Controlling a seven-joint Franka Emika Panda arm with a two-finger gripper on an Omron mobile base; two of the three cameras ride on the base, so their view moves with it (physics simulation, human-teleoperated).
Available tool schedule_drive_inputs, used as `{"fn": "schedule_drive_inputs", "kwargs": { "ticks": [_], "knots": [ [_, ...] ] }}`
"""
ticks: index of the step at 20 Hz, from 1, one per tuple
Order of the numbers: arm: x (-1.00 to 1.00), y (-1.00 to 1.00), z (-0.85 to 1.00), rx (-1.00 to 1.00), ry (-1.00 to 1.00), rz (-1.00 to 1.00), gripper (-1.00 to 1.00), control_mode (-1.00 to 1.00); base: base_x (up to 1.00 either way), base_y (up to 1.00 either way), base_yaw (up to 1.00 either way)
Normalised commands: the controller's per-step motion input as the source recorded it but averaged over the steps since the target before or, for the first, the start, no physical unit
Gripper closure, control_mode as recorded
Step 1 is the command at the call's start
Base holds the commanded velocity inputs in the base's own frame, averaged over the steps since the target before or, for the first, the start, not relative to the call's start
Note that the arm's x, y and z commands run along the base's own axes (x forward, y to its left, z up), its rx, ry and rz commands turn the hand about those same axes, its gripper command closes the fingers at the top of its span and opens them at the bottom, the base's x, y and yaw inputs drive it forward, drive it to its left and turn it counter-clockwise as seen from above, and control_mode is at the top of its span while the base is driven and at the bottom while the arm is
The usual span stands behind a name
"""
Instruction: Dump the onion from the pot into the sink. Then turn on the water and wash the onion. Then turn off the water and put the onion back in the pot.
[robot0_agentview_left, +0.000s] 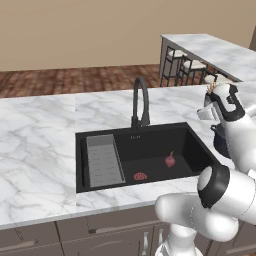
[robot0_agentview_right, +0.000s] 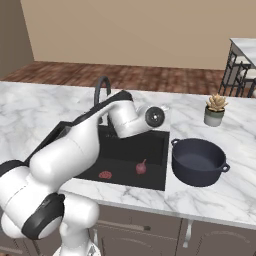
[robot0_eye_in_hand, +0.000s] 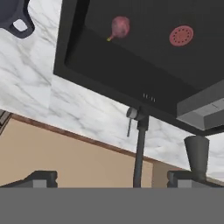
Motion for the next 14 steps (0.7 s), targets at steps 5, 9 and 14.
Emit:
{"fn": "schedule_drive_inputs", "kwargs": {
  "ticks": [5, 9, 14],
  "knots": [
    [0.00, 0.00, 0.00, 0.00, 0.08, 0.19, -1.00, -1.00, 0.00, 0.00, 0.00],
    [0.00, 0.16, -0.07, 0.00, 0.00, 0.17, -1.00, -1.00, 0.00, 0.00, 0.00],
    [0.00, 0.26, -0.27, 0.00, -0.08, 0.13, -1.00, -1.00, 0.00, 0.00, 0.00]
  ]
}}
